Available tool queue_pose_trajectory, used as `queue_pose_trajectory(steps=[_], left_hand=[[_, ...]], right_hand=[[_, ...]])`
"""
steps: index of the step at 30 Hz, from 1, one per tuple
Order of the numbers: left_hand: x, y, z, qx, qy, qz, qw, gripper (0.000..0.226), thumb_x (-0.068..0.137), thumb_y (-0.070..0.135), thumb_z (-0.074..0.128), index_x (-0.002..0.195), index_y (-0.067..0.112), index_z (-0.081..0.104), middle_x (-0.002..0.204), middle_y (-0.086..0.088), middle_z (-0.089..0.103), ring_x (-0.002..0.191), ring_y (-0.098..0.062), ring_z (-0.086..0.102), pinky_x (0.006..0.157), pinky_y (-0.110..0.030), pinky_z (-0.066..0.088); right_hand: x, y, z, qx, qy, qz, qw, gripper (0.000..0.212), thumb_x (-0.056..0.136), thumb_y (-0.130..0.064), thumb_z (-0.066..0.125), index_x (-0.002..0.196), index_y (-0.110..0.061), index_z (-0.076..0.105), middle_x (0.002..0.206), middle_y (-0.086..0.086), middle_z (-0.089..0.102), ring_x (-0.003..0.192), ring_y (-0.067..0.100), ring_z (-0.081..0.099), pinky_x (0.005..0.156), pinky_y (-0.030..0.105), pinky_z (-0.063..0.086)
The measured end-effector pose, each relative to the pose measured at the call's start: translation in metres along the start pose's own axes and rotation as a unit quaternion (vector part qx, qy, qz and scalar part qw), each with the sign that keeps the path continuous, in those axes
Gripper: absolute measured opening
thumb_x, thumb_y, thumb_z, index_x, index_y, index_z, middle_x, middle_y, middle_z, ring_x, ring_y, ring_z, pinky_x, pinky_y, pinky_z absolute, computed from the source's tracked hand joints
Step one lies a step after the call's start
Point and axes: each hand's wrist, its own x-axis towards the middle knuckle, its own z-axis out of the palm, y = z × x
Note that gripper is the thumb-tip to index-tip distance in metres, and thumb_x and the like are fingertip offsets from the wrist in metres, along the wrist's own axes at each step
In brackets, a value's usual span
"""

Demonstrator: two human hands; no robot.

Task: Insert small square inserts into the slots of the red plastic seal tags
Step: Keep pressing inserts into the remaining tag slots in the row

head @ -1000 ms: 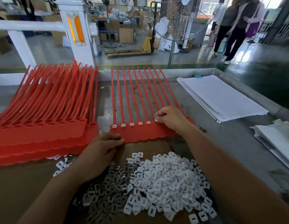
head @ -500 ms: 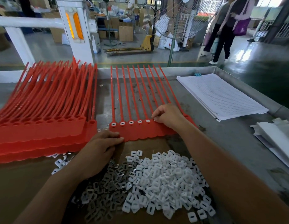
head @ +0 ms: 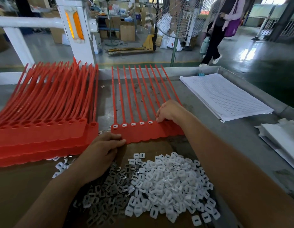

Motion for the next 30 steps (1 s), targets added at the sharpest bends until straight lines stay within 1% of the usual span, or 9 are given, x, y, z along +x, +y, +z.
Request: queue_pose_trajectory(steps=[3, 6, 10, 14, 16, 21, 24, 26, 30], left_hand=[[0.000, 0.002, -0.001, -0.004, -0.001, -0.008, 1.000, 0.039, 0.092, 0.004, 0.045, 0.125, 0.021, 0.054, 0.133, 0.011, 0.041, 0.125, -0.002, 0.029, 0.098, -0.006, 0.014], [-0.001, 0.003, -0.001, -0.002, -0.001, -0.011, 1.000, 0.039, 0.092, 0.004, 0.044, 0.125, 0.022, 0.053, 0.134, 0.012, 0.040, 0.126, -0.002, 0.028, 0.098, -0.005, 0.012], [0.000, 0.002, -0.002, -0.003, -0.003, -0.012, 1.000, 0.039, 0.092, 0.004, 0.044, 0.125, 0.023, 0.053, 0.135, 0.012, 0.040, 0.126, -0.002, 0.028, 0.099, -0.009, 0.014], [0.000, -0.001, -0.003, -0.001, -0.004, -0.006, 1.000, 0.039, 0.092, 0.004, 0.045, 0.125, 0.024, 0.054, 0.135, 0.012, 0.041, 0.124, -0.001, 0.029, 0.098, -0.006, 0.015], [0.001, -0.002, -0.003, -0.002, -0.002, 0.000, 1.000, 0.039, 0.091, 0.004, 0.045, 0.124, 0.024, 0.055, 0.134, 0.012, 0.041, 0.120, 0.002, 0.028, 0.091, 0.004, 0.013], [0.000, -0.003, -0.004, -0.009, -0.006, -0.004, 1.000, 0.040, 0.091, 0.004, 0.046, 0.124, 0.025, 0.054, 0.133, 0.014, 0.041, 0.117, 0.006, 0.025, 0.090, 0.005, 0.011], [0.000, -0.003, -0.005, -0.007, -0.008, -0.007, 1.000, 0.040, 0.091, 0.005, 0.046, 0.125, 0.025, 0.054, 0.134, 0.014, 0.040, 0.118, 0.006, 0.025, 0.098, -0.007, 0.012], [0.000, -0.002, -0.005, -0.007, -0.003, -0.009, 1.000, 0.040, 0.091, 0.005, 0.046, 0.125, 0.025, 0.054, 0.133, 0.014, 0.041, 0.118, 0.006, 0.025, 0.099, -0.009, 0.012], [-0.001, -0.001, -0.004, -0.008, -0.004, -0.012, 1.000, 0.040, 0.091, 0.006, 0.046, 0.125, 0.026, 0.053, 0.133, 0.015, 0.041, 0.119, 0.005, 0.026, 0.100, -0.012, 0.014]], right_hand=[[0.003, -0.003, -0.005, -0.033, -0.002, -0.005, 0.999, 0.046, 0.091, -0.042, 0.051, 0.133, -0.022, 0.049, 0.140, 0.000, 0.044, 0.128, 0.018, 0.041, 0.106, 0.029, 0.032], [0.000, -0.001, -0.002, -0.008, 0.000, -0.002, 1.000, 0.045, 0.091, -0.036, 0.054, 0.132, -0.018, 0.050, 0.140, 0.003, 0.045, 0.128, 0.020, 0.041, 0.106, 0.031, 0.034], [-0.004, 0.008, 0.001, 0.146, 0.046, 0.014, 0.988, 0.031, 0.075, -0.005, 0.065, 0.107, -0.005, 0.066, 0.116, 0.015, 0.063, 0.111, 0.028, 0.057, 0.089, 0.030, 0.046], [-0.013, 0.010, 0.007, 0.176, 0.061, -0.008, 0.982, 0.012, 0.075, -0.009, 0.072, 0.076, -0.019, 0.066, 0.096, 0.002, 0.064, 0.101, 0.020, 0.058, 0.082, 0.029, 0.044], [-0.014, 0.013, 0.009, 0.185, 0.080, -0.019, 0.979, 0.020, 0.076, -0.013, 0.073, 0.066, -0.024, 0.059, 0.090, -0.006, 0.059, 0.093, 0.011, 0.053, 0.077, 0.027, 0.040], [-0.024, 0.021, 0.010, 0.242, 0.080, -0.067, 0.965, 0.021, 0.085, -0.003, 0.060, 0.072, -0.020, 0.063, 0.068, -0.010, 0.059, 0.060, 0.002, 0.050, 0.056, 0.013, 0.039], [-0.035, 0.026, 0.009, 0.248, 0.083, -0.105, 0.959, 0.012, 0.085, -0.006, 0.061, 0.090, -0.014, 0.068, 0.082, -0.003, 0.067, 0.074, 0.008, 0.060, 0.074, 0.019, 0.046], [-0.045, 0.028, 0.008, 0.223, 0.087, -0.143, 0.960, 0.013, 0.082, -0.009, 0.066, 0.091, -0.017, 0.069, 0.085, -0.006, 0.066, 0.084, 0.008, 0.061, 0.082, 0.021, 0.046], [-0.069, 0.030, 0.006, 0.149, 0.026, -0.191, 0.970, 0.017, 0.078, -0.017, 0.071, 0.074, -0.032, 0.065, 0.067, -0.020, 0.062, 0.066, -0.010, 0.058, 0.063, 0.008, 0.040]])
